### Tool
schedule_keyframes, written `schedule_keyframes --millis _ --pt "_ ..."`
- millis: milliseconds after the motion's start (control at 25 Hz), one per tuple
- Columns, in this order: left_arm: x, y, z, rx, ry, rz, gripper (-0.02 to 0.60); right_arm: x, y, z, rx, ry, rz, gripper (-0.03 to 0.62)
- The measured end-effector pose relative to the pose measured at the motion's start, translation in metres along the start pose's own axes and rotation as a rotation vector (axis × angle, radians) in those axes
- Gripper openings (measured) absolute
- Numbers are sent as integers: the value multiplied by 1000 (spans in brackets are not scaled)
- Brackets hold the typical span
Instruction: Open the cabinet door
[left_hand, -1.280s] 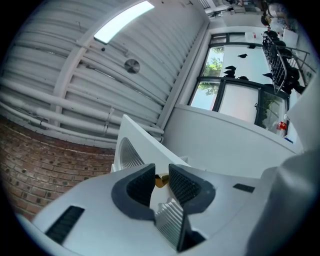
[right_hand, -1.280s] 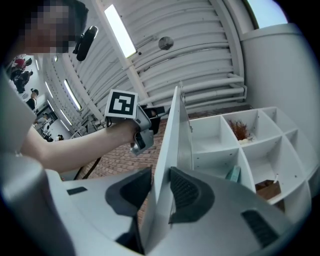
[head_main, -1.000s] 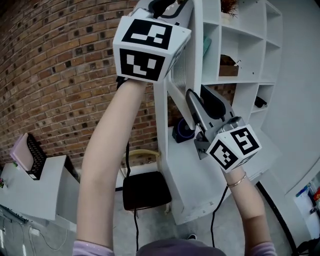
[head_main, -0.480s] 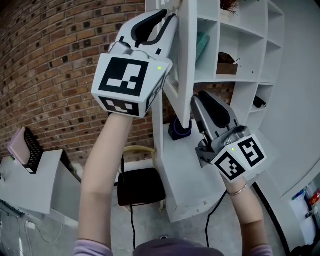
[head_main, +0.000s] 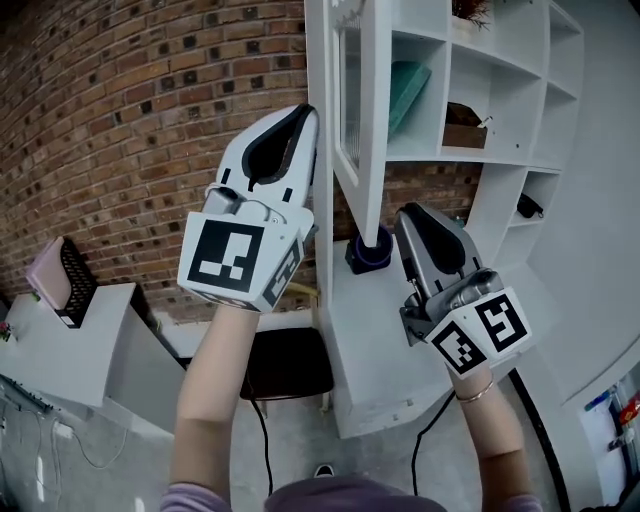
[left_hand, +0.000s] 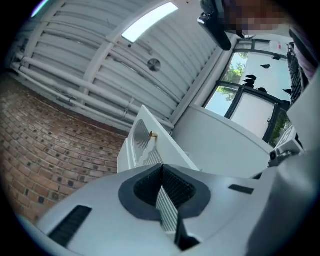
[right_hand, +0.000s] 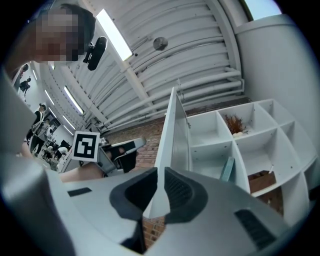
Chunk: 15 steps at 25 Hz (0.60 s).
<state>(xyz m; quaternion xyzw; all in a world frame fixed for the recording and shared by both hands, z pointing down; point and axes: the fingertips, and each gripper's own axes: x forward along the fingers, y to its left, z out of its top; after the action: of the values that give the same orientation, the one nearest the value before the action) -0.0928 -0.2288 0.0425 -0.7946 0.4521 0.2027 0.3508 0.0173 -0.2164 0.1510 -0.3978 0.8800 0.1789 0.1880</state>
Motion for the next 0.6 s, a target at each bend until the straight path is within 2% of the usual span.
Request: schedule_keyframes --millis 320,600 --pt "-47 -33 -45 -59 128 3 3 -20 10 -21 7 38 6 11" --pt "-89 -56 -96 -159 267 26 3 -50 14 -52 56 115 -1 4"
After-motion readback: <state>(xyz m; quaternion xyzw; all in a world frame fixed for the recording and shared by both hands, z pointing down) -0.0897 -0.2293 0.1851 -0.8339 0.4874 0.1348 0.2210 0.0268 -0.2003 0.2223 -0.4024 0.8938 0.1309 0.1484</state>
